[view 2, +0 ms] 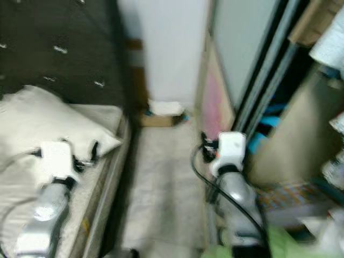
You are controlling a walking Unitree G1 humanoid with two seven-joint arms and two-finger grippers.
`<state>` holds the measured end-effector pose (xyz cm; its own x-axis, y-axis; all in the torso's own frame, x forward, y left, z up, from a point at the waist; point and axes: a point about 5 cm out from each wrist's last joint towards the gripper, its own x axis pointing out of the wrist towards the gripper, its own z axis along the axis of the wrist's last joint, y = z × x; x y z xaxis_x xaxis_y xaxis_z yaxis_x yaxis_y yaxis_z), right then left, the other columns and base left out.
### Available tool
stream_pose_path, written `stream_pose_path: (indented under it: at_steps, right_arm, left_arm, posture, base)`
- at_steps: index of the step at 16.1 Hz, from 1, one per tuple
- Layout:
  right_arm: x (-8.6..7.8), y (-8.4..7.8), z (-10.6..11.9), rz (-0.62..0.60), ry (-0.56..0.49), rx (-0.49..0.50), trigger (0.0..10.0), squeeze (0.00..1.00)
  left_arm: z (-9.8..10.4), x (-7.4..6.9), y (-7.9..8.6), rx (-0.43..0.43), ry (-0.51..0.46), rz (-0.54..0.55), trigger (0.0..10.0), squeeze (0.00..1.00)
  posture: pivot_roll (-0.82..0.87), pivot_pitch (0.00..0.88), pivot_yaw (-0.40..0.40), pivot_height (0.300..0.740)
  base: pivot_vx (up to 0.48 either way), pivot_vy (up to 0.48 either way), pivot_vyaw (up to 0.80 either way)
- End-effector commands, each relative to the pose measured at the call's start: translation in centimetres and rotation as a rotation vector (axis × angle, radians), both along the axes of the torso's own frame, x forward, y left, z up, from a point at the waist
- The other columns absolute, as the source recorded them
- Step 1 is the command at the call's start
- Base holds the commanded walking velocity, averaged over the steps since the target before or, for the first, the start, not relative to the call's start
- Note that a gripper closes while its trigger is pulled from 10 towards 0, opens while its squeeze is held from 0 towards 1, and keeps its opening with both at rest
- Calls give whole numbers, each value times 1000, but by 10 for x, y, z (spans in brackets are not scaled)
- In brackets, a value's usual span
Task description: Clean up the room
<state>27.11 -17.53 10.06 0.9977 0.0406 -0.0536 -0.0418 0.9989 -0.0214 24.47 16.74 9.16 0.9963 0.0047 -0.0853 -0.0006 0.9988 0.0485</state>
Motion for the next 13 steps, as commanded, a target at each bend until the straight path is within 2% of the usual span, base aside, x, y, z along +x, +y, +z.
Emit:
stream_pose_path:
  at_steps: [1,4,7,13]
  right_arm:
    - [2,3,2,10,-6,12,10000,0]
    - [3,3,3,15,-9,12,10000,0]
    - [3,3,3,22,-9,11,10000,0]
    - [5,6,2,30,-9,18,10000,0]
  left_arm:
    - [3,0,3,-8,-10,-1,10000,0]
    - [4,0,1,11,-23,-6,10000,0]
    - [6,1,1,-44,-32,-31,10000,0]
    - [6,-1,4,-36,-48,-24,10000,0]
  posture:
    - [51,0,-34,740]
    - [52,0,-35,740]
    - [52,0,-36,740]
    - [58,0,-36,740]
  base:
    - [0,0,800]
    - [0,0,800]
    - [0,0,800]
    - [0,0,800]
